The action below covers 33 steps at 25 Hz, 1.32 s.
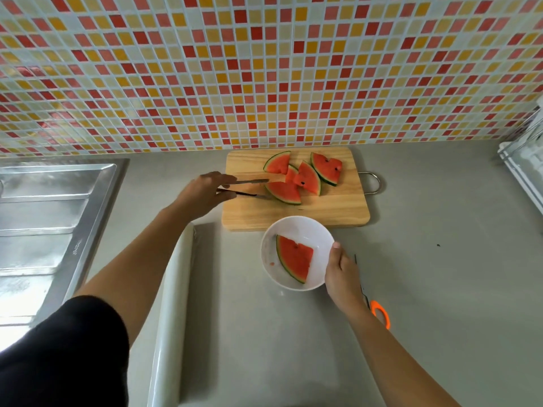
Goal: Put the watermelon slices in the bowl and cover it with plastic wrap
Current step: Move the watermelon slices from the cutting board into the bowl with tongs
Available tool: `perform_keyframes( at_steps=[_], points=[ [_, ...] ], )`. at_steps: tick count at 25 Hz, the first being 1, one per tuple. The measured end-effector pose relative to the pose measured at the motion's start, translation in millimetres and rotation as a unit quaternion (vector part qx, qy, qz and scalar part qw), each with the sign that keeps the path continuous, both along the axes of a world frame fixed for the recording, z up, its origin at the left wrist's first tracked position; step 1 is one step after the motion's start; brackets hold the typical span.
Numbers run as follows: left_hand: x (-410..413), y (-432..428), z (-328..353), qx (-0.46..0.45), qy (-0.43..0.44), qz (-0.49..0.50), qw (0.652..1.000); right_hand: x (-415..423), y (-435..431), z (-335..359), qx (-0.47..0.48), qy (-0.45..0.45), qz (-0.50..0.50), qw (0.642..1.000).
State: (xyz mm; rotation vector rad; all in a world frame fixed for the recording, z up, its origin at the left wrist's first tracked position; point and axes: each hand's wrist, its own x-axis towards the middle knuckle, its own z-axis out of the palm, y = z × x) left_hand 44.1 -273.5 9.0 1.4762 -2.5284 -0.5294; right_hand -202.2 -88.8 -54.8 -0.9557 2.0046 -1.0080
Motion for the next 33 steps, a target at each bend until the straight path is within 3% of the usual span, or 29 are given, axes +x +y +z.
perform_keyframes(
  at_steps=[10, 20, 27, 33],
  points=[
    [-3.5, -23.6, -34.5, 0.045, 0.016, -0.036, 0.998, -0.3, -1.9, -8.0, 0.012, -0.001, -0.019, 1.000],
    [1.7, 11.5, -49.1, -0.015, 0.053, -0.010, 0.998, 1.2, 0.9, -2.7, 0.009, 0.006, -0.015, 1.000],
    [-4.5, -6.5, -50.1, 0.100, 0.034, 0.029, 0.994, 2.0, 0.0, -2.7, 0.018, -0.001, -0.013, 1.000],
    [-5.3, -5.3, -49.3, 0.074, 0.045, 0.007, 0.996, 1.6, 0.6, -1.9, 0.009, 0.005, -0.017, 1.000]
  ],
)
